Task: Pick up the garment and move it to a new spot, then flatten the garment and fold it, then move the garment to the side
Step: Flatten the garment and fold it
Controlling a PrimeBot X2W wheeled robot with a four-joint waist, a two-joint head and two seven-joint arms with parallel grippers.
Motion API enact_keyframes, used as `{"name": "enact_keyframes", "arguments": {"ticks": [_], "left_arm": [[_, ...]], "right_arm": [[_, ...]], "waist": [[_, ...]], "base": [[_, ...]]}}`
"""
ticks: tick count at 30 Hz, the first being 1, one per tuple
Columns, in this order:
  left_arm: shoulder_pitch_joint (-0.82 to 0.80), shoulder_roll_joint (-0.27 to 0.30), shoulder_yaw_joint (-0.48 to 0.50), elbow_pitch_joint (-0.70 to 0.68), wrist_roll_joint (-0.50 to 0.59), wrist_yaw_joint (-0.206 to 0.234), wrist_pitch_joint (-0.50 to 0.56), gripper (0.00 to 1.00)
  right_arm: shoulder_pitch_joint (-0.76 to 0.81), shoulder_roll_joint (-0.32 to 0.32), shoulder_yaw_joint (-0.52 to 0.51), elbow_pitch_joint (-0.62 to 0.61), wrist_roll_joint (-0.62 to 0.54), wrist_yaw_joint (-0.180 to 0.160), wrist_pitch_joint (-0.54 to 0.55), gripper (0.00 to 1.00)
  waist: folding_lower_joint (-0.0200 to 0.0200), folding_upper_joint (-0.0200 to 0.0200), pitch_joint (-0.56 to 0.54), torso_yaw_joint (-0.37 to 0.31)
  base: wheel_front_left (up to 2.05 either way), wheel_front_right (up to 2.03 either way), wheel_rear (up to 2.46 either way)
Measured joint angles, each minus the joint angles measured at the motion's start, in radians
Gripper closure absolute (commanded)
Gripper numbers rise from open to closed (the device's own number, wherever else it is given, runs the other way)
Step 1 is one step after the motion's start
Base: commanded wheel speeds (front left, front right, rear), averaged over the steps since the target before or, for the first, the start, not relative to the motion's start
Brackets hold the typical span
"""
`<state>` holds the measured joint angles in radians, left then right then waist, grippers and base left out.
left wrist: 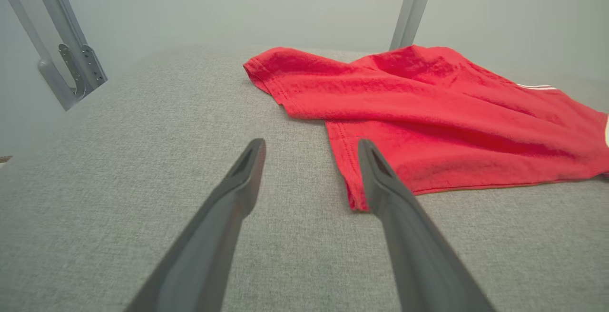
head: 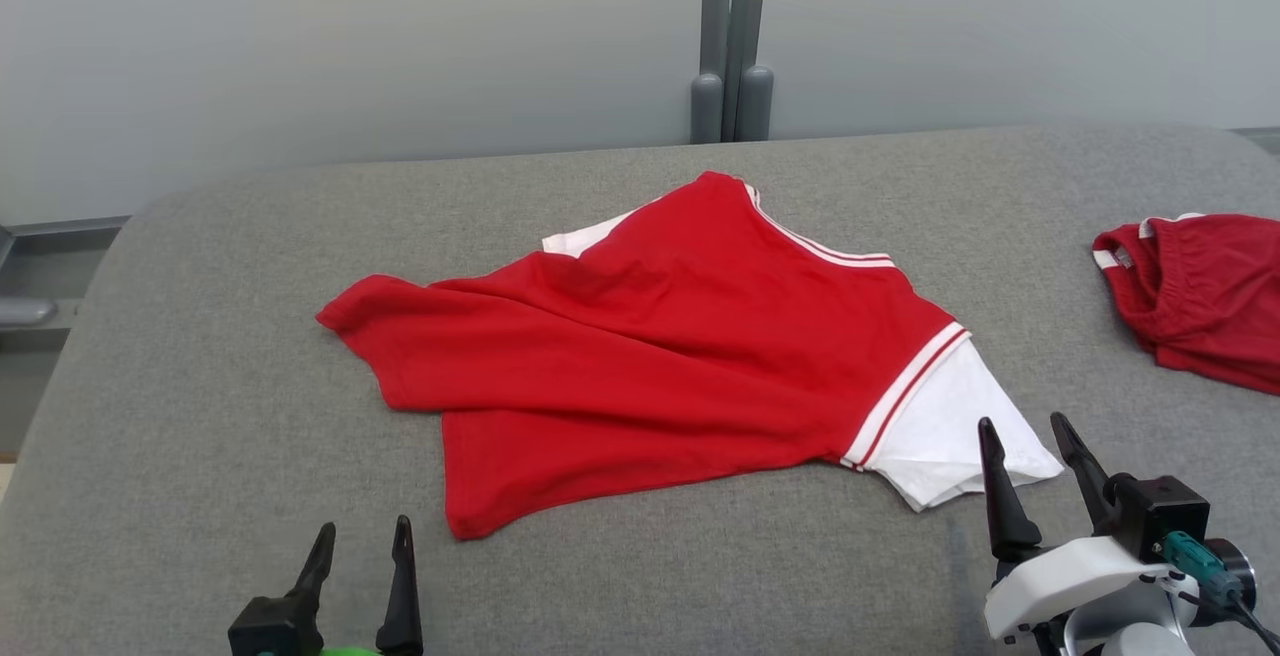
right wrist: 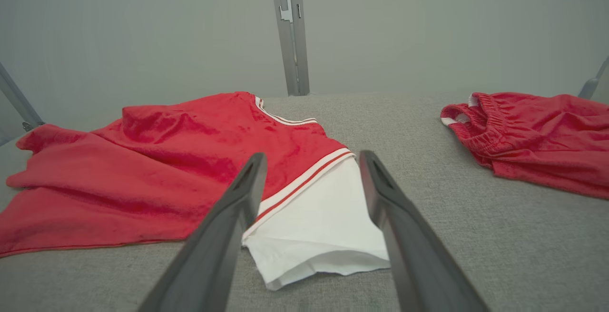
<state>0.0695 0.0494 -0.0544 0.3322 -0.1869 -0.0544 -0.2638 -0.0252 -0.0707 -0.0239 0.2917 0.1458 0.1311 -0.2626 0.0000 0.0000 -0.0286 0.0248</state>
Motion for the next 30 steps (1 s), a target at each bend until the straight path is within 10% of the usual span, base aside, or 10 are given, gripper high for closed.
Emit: {"name": "enact_keyframes", "arguments": {"ticks": [30], "left_arm": [[-0.138,0.000,-0.068,0.193,-0.198,-0.038,0.000,0.00]], "right_arm": [[-0.078,-0.026,-0.041,0.005,0.040,0.000,0.000,0.00]], "waist": [[0.0000,0.0000,0.188,-0.109]], "base": [[0.00,0.00,0.00]]}}
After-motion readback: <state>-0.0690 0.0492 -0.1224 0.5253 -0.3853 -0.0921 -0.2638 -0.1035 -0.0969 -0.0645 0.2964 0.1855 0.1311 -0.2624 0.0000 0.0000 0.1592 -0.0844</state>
